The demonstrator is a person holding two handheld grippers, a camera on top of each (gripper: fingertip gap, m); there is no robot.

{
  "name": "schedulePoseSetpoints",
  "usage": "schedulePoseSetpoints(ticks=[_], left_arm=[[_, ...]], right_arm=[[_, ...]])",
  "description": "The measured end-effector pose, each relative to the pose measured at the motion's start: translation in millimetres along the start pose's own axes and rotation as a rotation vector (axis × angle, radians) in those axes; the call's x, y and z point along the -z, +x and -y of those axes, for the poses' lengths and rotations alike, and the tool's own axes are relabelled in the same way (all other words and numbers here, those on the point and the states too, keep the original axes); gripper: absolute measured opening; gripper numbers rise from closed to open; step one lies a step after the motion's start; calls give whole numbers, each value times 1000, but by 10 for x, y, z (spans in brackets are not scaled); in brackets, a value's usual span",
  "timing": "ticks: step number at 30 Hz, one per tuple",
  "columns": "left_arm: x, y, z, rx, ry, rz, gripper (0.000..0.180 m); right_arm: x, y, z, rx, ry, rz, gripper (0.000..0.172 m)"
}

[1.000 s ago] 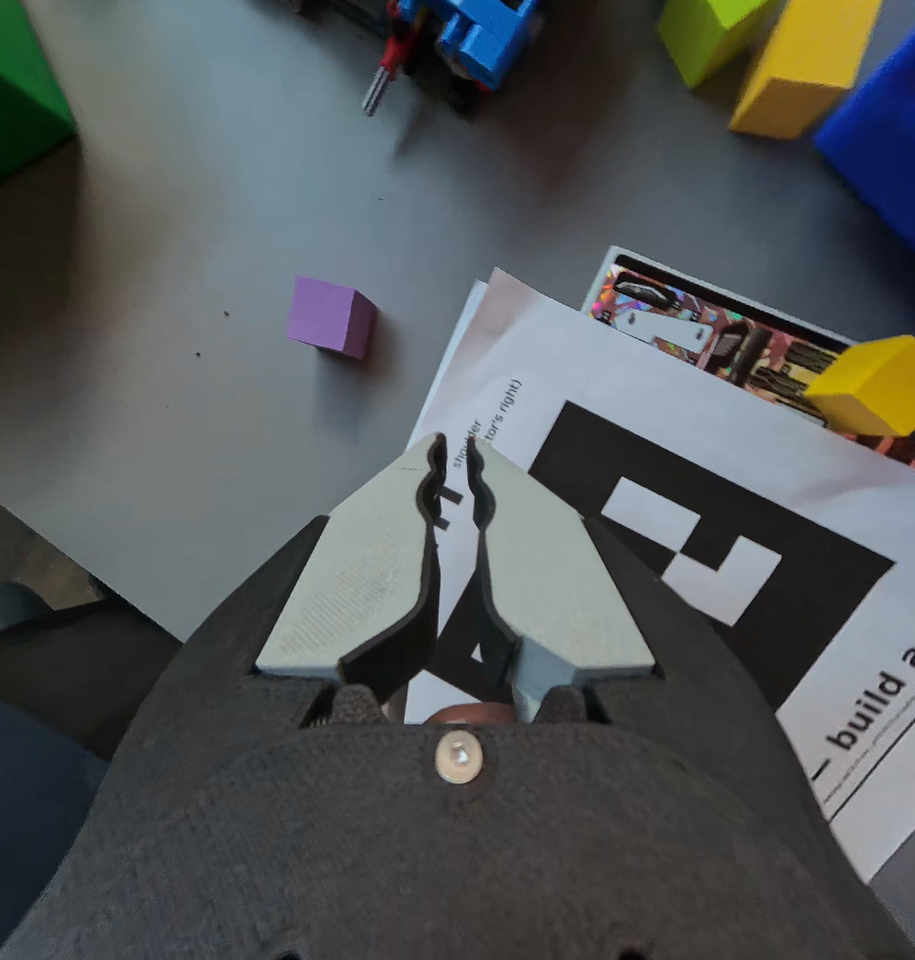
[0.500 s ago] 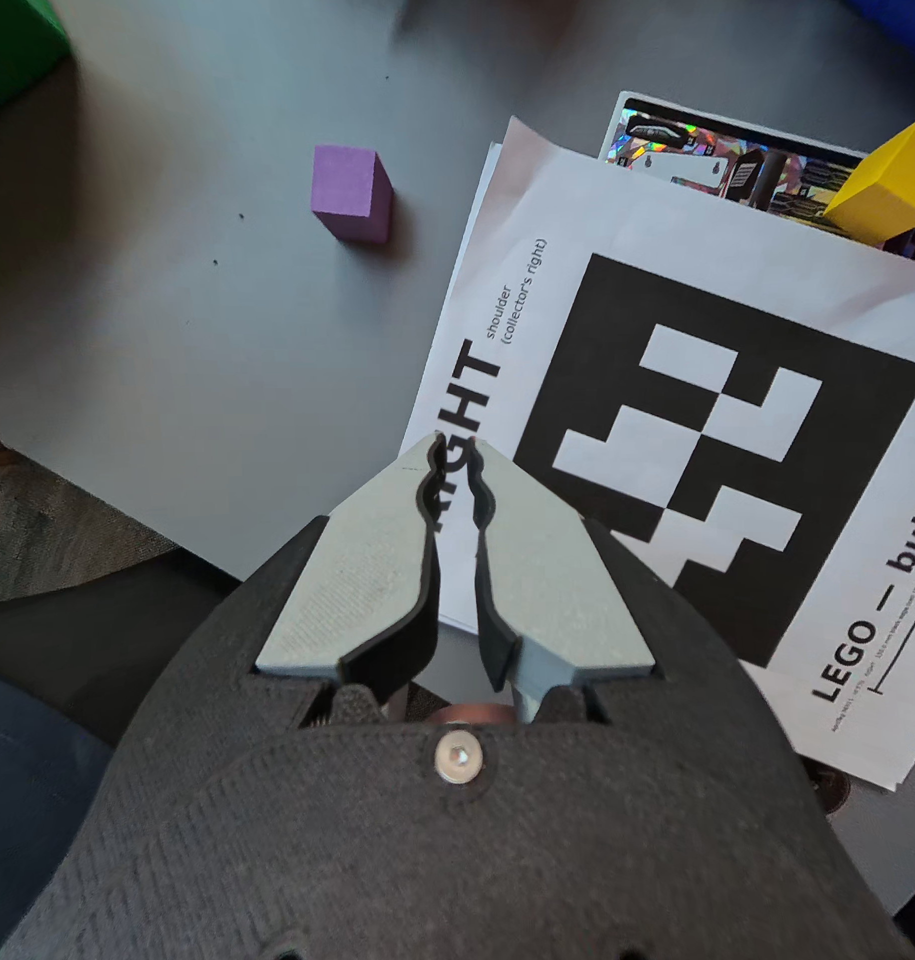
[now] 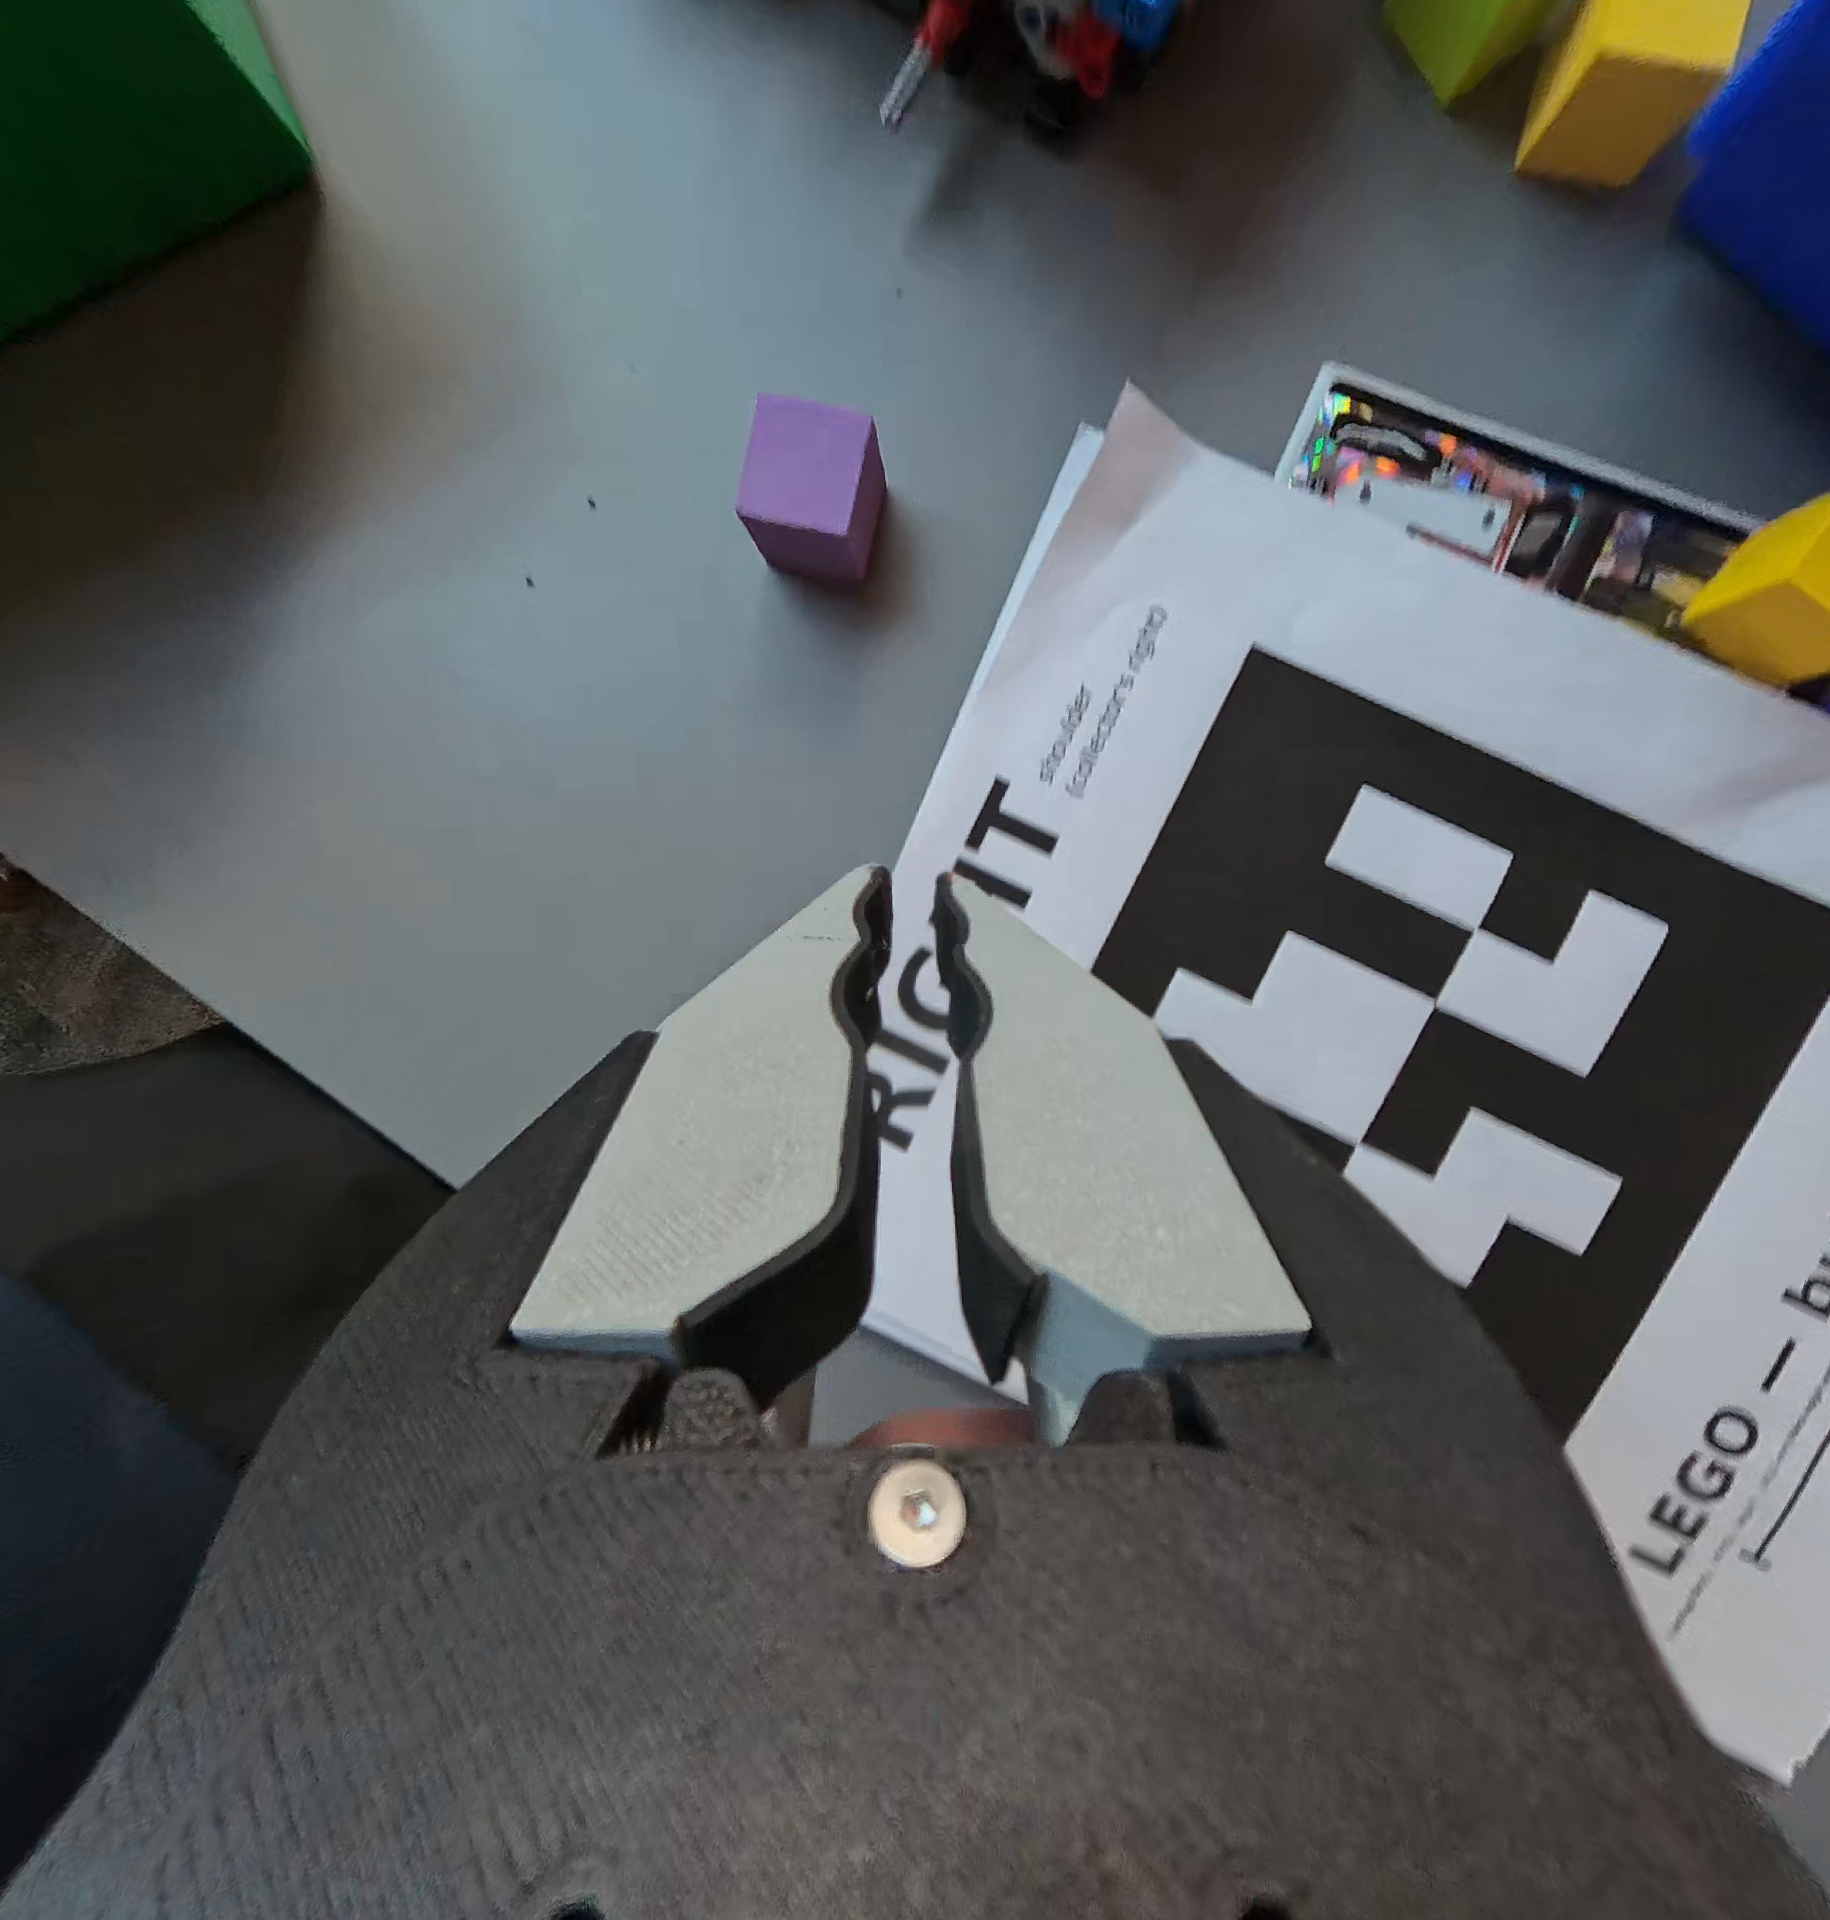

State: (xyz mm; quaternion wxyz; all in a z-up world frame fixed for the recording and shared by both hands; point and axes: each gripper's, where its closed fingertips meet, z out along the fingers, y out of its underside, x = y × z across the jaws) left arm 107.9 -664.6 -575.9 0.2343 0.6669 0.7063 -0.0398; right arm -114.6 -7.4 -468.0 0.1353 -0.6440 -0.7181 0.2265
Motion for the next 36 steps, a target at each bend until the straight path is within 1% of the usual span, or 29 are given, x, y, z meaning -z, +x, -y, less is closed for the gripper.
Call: schedulePoseSetpoints(ticks=[3, 6, 9, 11, 14, 15, 18, 19, 23, 26, 28, 30, 33, 36], left_arm=[[96, 60, -73, 35, -37, -8, 38], [280, 192, -110, 71, -54, -40, 40], [487, 268, -111, 78, -52, -16, 46], [646, 348, -103, 103, -44, -23, 56], [916, 551, -1, 140, 22, -106, 61], [1007, 621, 55, 144, 57, -137, 57], [1219, 808, 152, 132, 107, -194, 13], [1270, 857, 166, 124, 111, -201, 0], [1360, 990, 221, 88, 87, -208, 0], [1410, 1076, 330, 77, 86, -231, 0], [1448, 1203, 397, 68, 74, -291, 0], [1487, 1377, 425, 56, 34, -385, 0], [1521, 1475, 508, 70, 28, -422, 0], [1560, 1558, 559, 77, 24, -466, 0]], right_arm=[[-107, 38, 246, 59, 39, 28, 6], [-256, 120, 536, 102, 62, 60, 9], [-387, 221, 858, 119, 99, 93, 10], [-453, 280, 1045, 134, 124, 113, 10], [-527, 313, 1263, 159, 159, 159, 11], [-544, 308, 1323, 169, 171, 177, 11], [-581, 299, 1465, 210, 204, 210, 11], [-587, 296, 1502, 217, 212, 218, 11], [-588, 301, 1635, 218, 248, 241, 12], [-576, 342, 1668, 212, 261, 246, 13], [-532, 336, 1661, 207, 280, 284, 22], [-485, 329, 1632, 191, 297, 325, 28], [-446, 313, 1518, 166, 280, 378, 35], [-430, 250, 1366, 185, 237, 421, 35]])
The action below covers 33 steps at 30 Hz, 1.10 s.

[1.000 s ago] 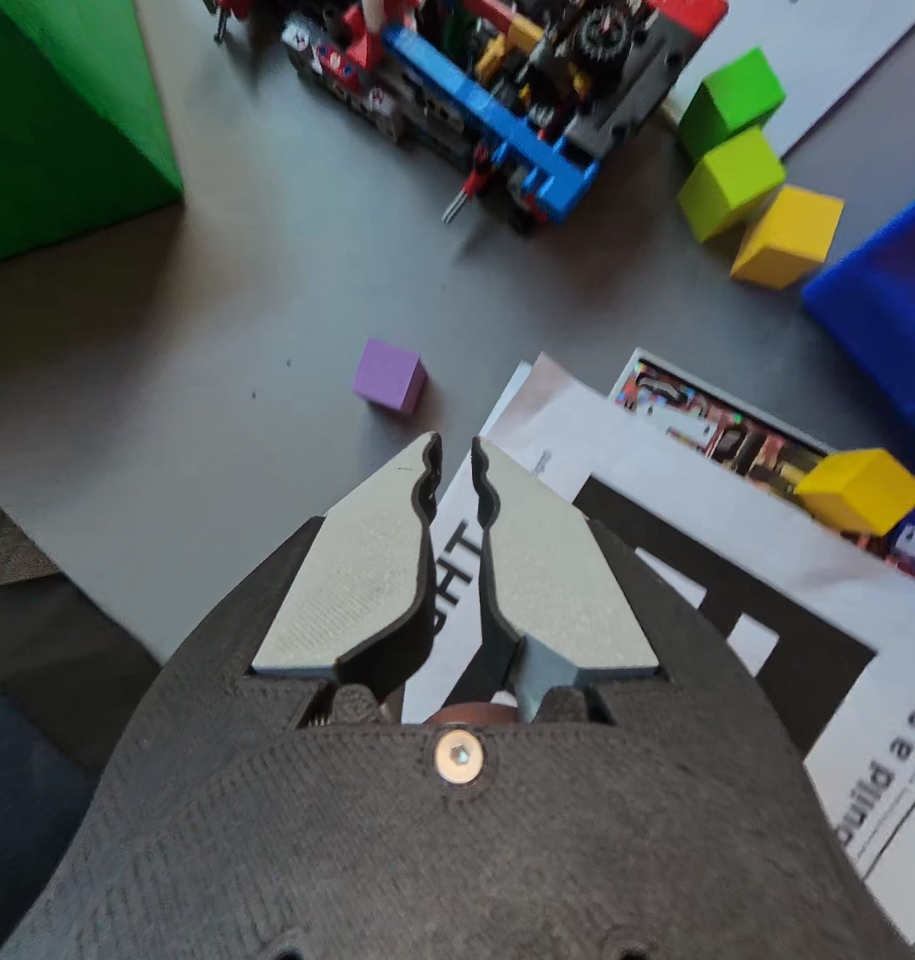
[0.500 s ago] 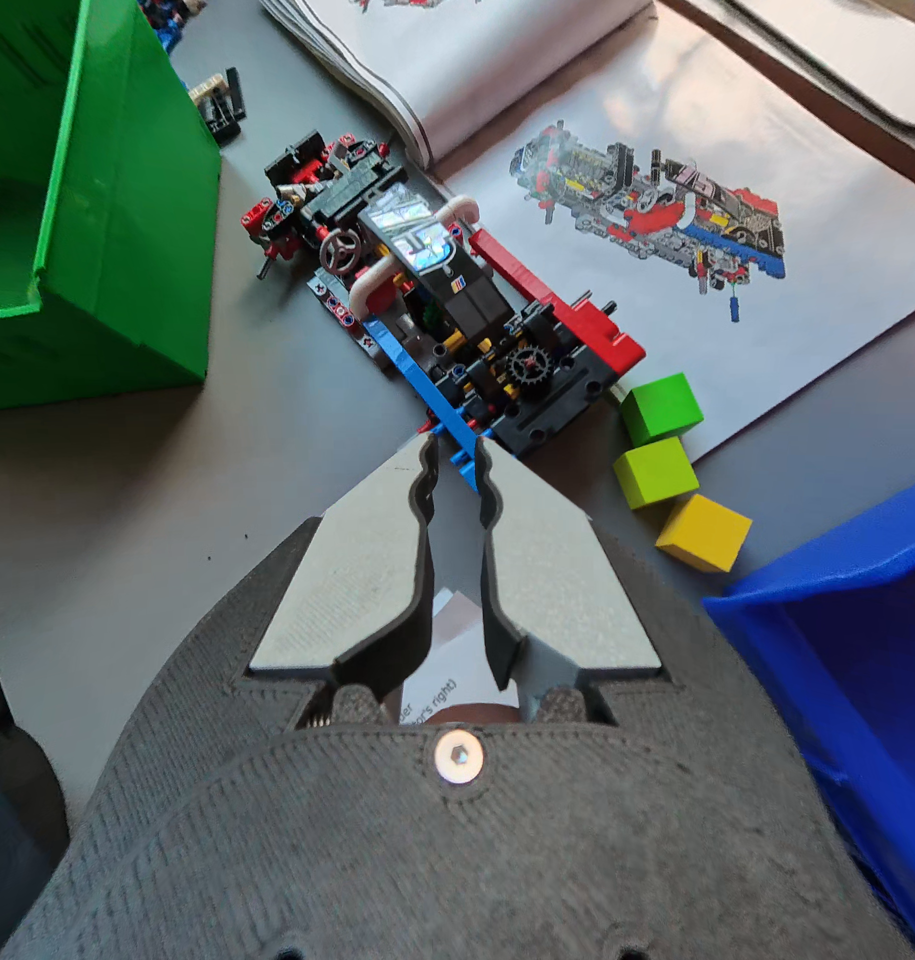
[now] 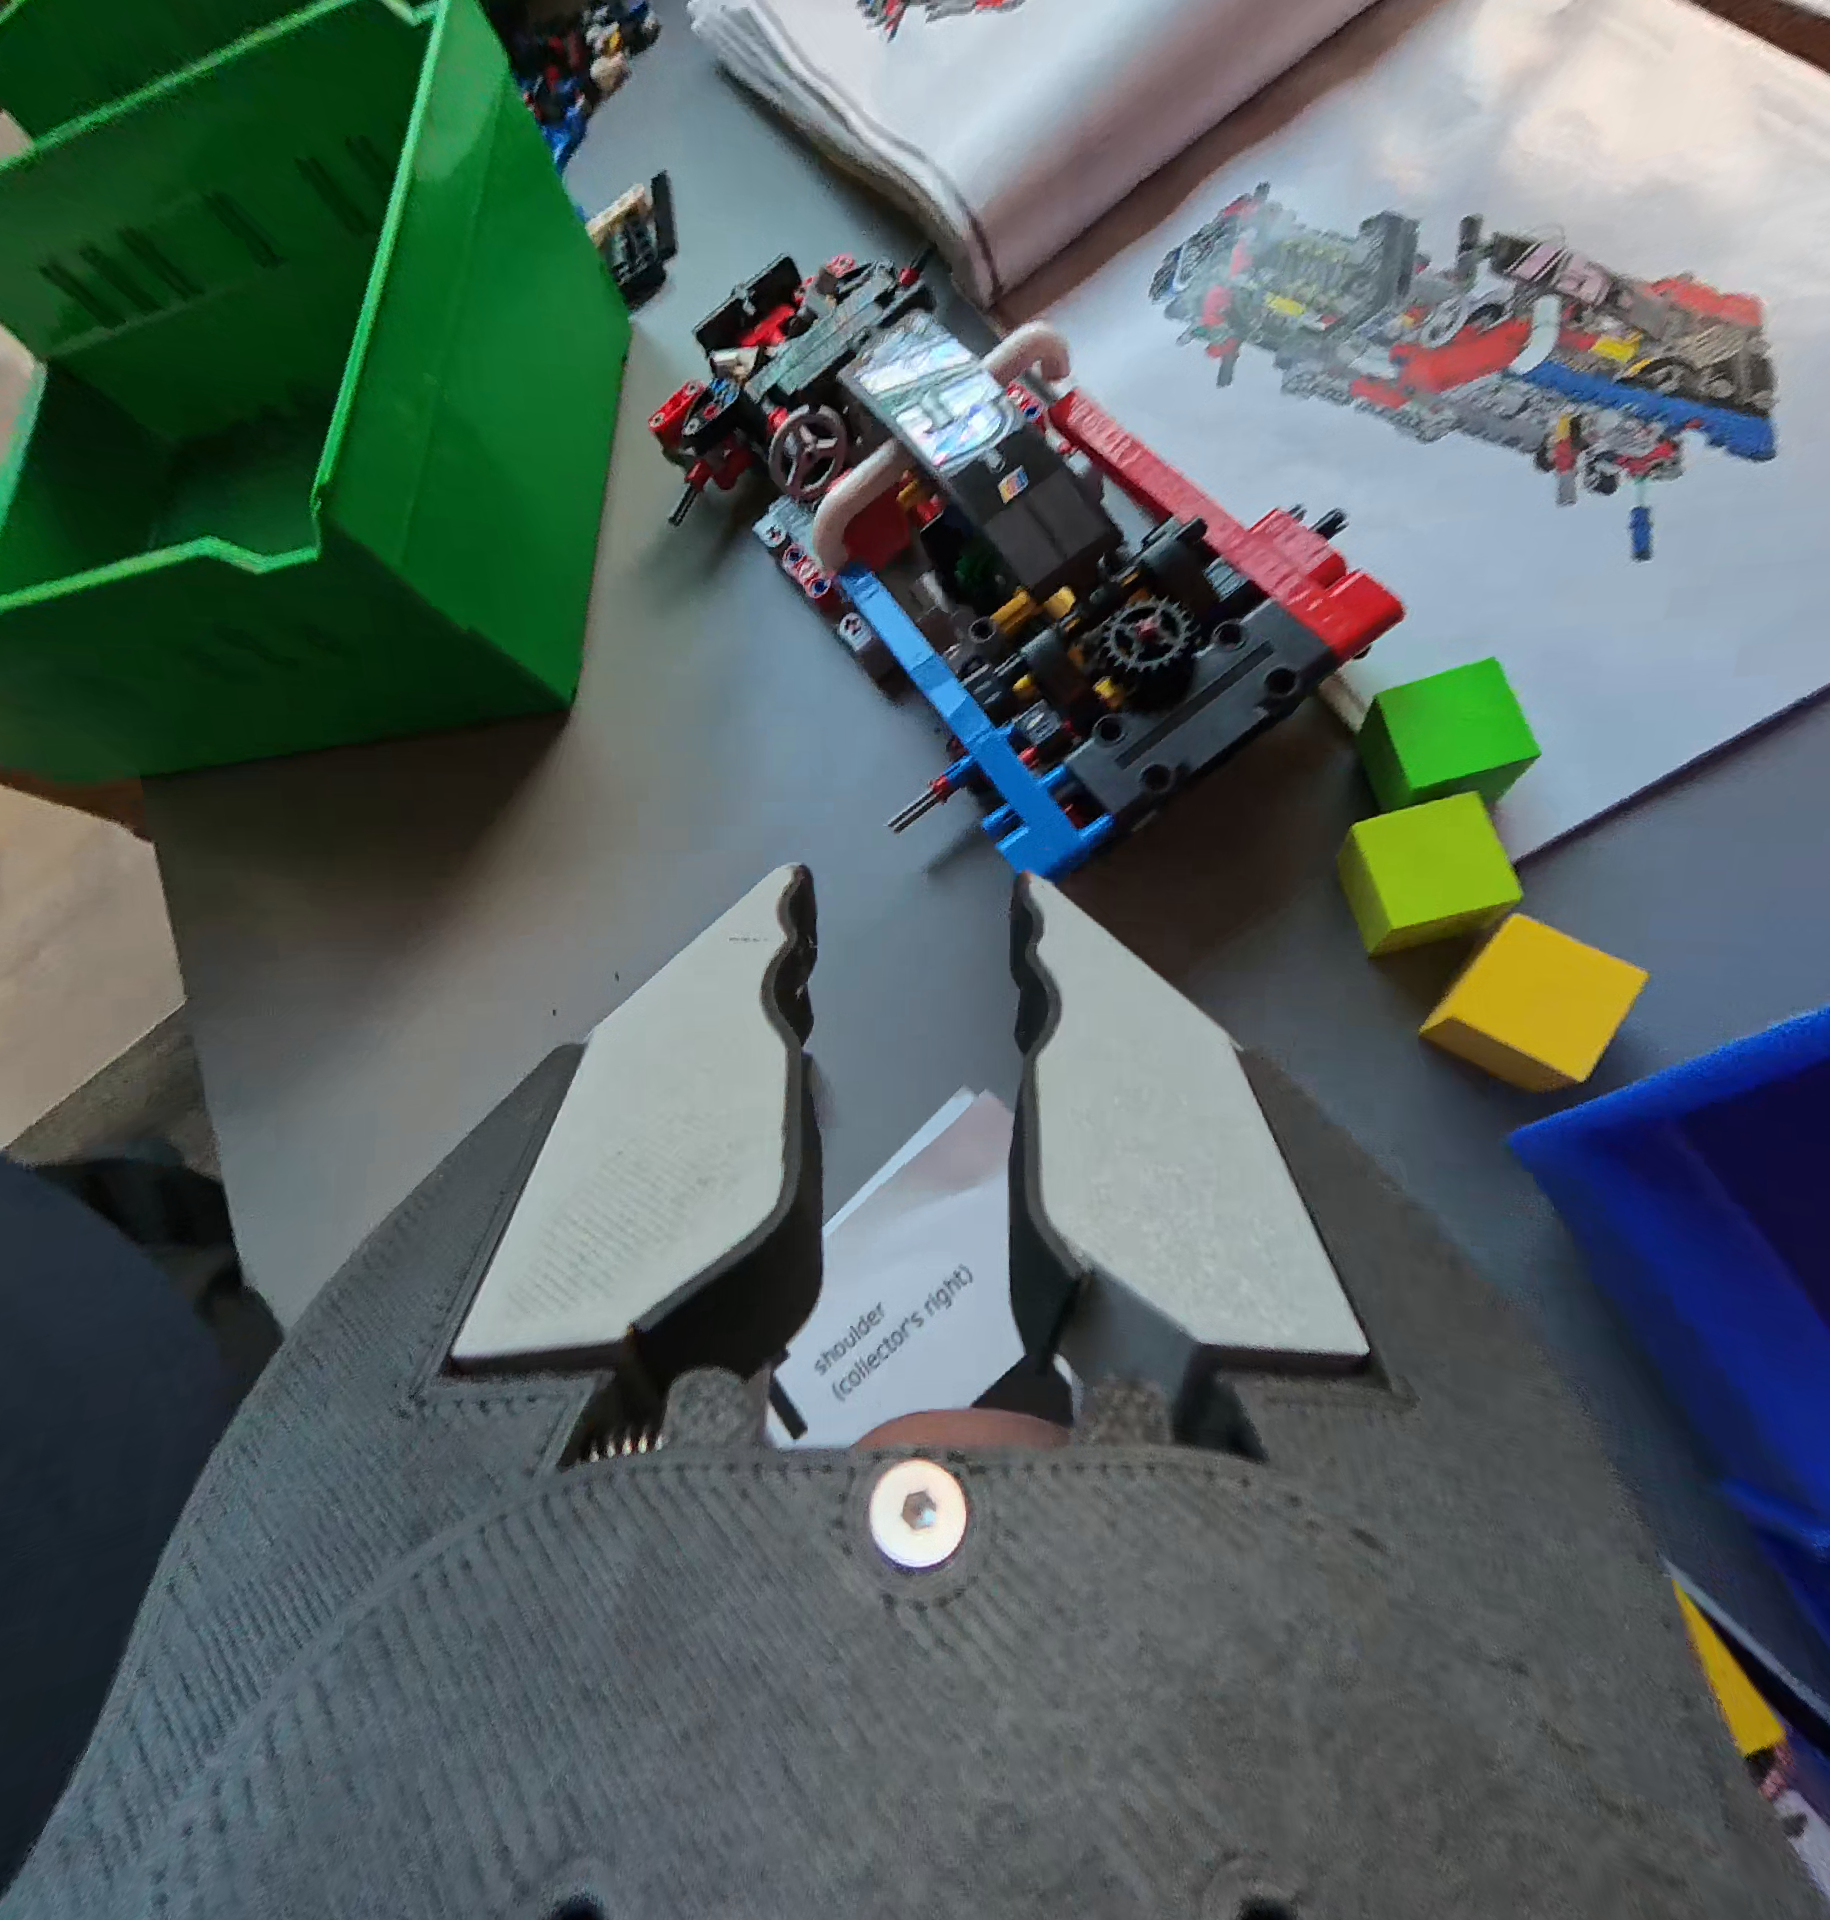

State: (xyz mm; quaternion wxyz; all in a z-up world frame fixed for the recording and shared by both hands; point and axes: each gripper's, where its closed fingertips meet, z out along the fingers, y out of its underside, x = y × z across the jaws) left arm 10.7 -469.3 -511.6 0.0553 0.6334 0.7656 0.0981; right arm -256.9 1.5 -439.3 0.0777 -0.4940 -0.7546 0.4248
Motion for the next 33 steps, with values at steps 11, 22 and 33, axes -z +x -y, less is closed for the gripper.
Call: schedulePoseSetpoints(ticks=[11, 22, 33], left_arm=[[-138, 8, -193, -120, -91, -62, 0], [-200, -111, -286, -209, -130, -38, 0], [-177, -110, -260, -276, -129, -19, 0]], right_arm=[[-66, -340, -452, 156, -244, 146, 30], [-266, -482, -705, 127, -338, 108, 13], [-126, -415, -688, 97, -292, 113, 28]])
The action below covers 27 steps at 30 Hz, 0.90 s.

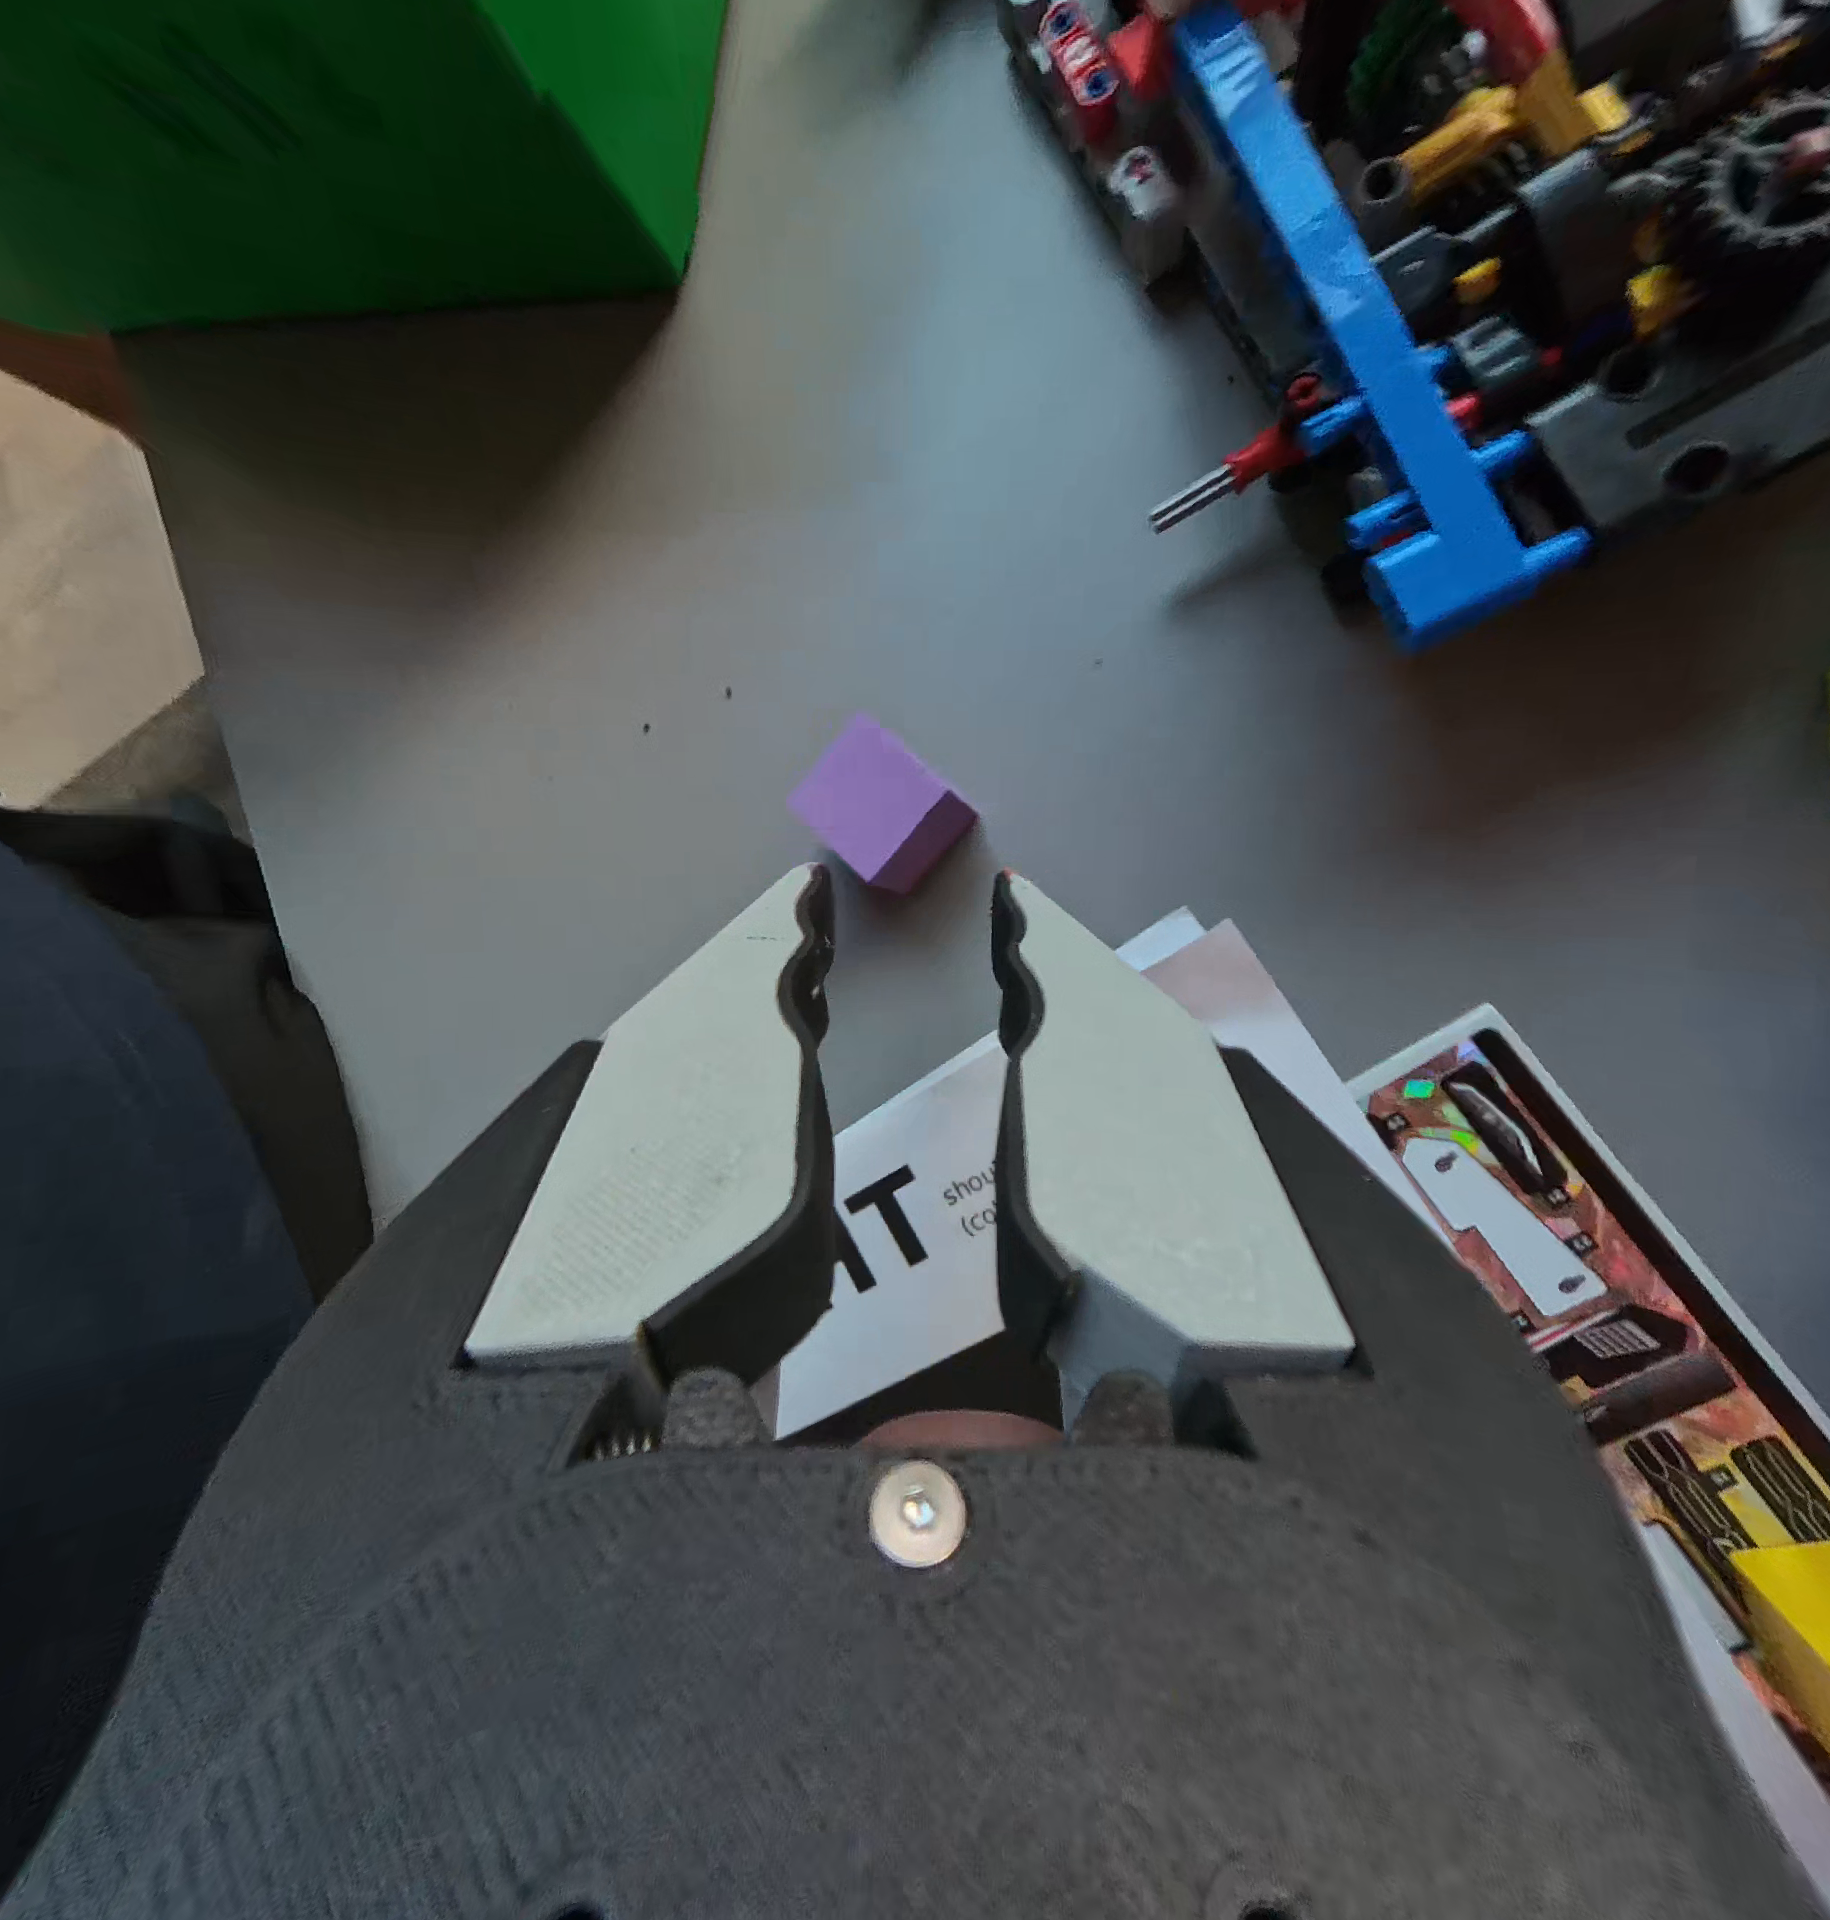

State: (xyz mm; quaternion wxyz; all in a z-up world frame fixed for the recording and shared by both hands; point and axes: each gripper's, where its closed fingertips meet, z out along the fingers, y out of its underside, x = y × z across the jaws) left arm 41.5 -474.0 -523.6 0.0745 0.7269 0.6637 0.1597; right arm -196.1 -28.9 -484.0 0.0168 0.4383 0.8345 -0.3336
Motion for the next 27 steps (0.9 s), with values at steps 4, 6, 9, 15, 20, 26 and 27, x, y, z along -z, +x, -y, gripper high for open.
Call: schedulePoseSetpoints(ticks=[4, 6, 9, 15, 20, 26, 27], left_arm=[[-11, -11, -40, 0, -13, 6, 0], [-10, -13, -54, 2, -19, 8, 0], [5, -13, -46, -1, -19, 14, 0], [36, 13, -3, -3, -7, 19, 0], [12, 53, -35, -5, -12, 14, 0], [-14, 14, -108, 8, -31, 19, 0], [-11, 8, -109, 10, -31, 19, 0]], right_arm=[[-82, -51, -59, 139, -56, -40, 44], [-146, -84, -82, 193, -83, -45, 44], [-250, -104, -96, 230, -120, -53, 38], [-320, -99, -47, 248, -144, -77, 13], [-276, -93, 58, 190, -92, -68, 10], [-232, -80, 162, 131, -43, -54, 11], [-244, -77, 132, 120, -57, -49, 11]])
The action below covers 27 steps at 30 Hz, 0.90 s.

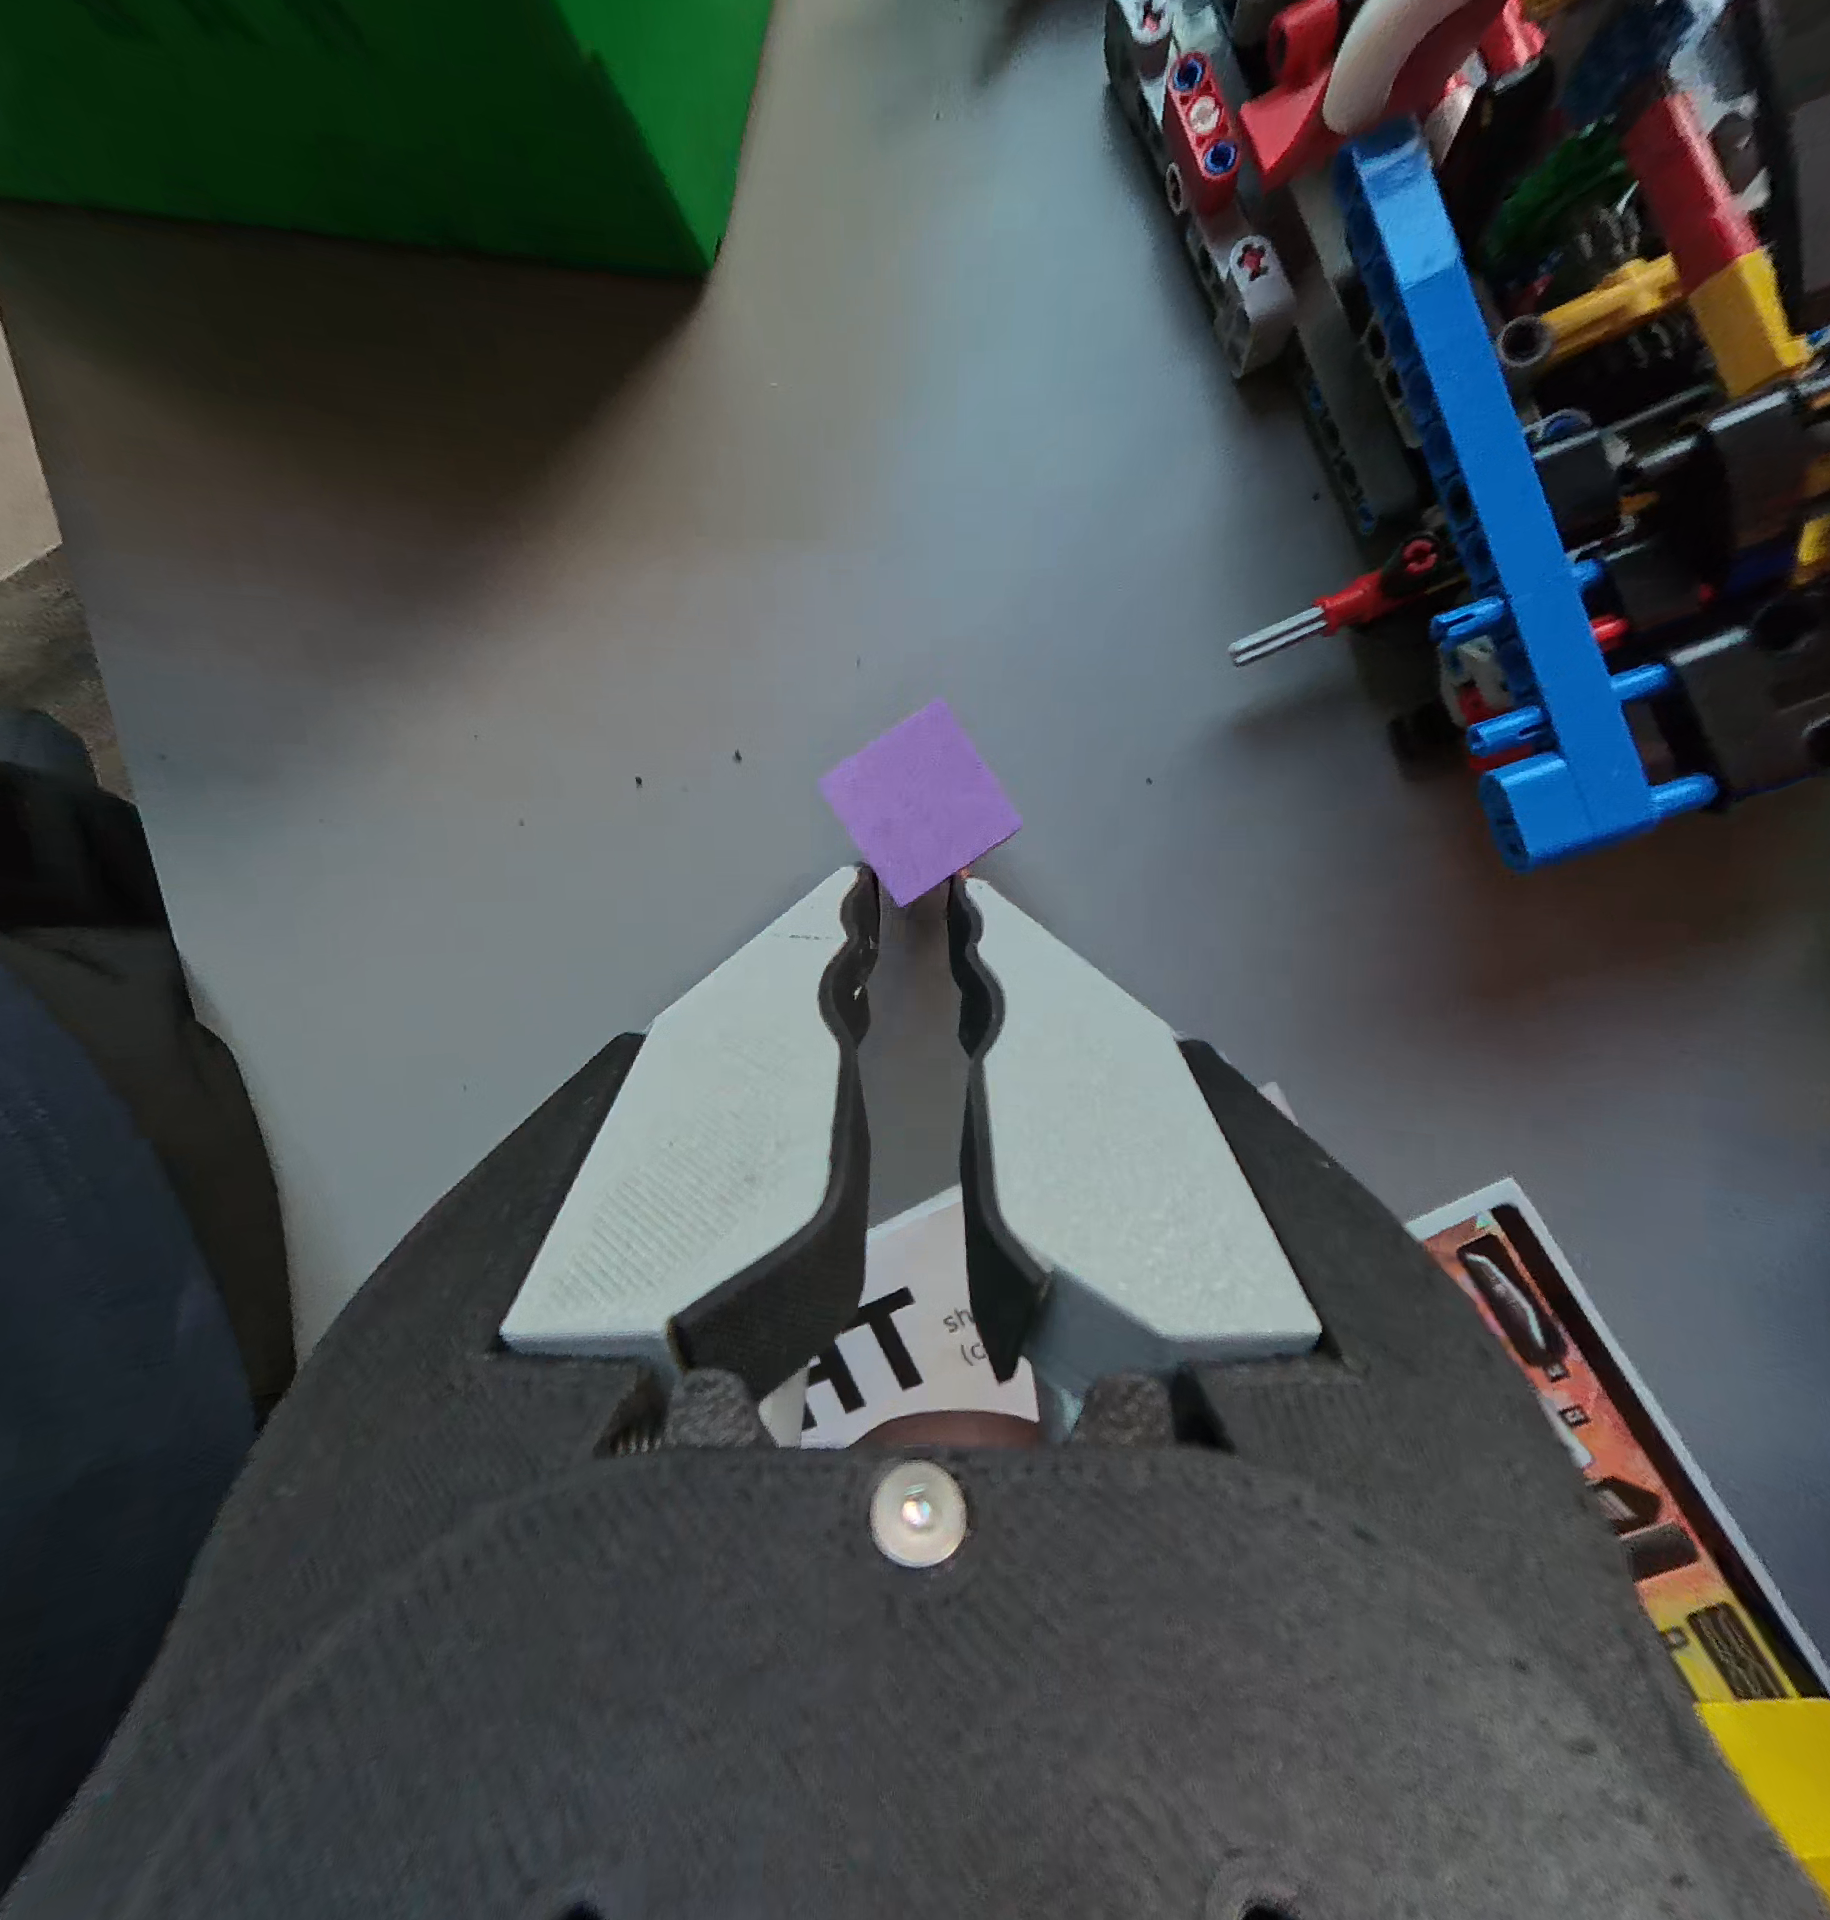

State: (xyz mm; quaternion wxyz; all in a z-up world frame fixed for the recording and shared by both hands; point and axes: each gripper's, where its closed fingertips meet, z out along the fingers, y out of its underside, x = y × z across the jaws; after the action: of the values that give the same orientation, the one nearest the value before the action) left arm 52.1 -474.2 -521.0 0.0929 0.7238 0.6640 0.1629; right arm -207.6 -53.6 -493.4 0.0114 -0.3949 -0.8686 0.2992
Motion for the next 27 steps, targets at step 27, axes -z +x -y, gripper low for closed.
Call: schedulePoseSetpoints(ticks=[27], left_arm=[[7, 25, 35, -17, 16, 1, 0]], right_arm=[[-61, -53, -56, -40, -14, 14, 24]])
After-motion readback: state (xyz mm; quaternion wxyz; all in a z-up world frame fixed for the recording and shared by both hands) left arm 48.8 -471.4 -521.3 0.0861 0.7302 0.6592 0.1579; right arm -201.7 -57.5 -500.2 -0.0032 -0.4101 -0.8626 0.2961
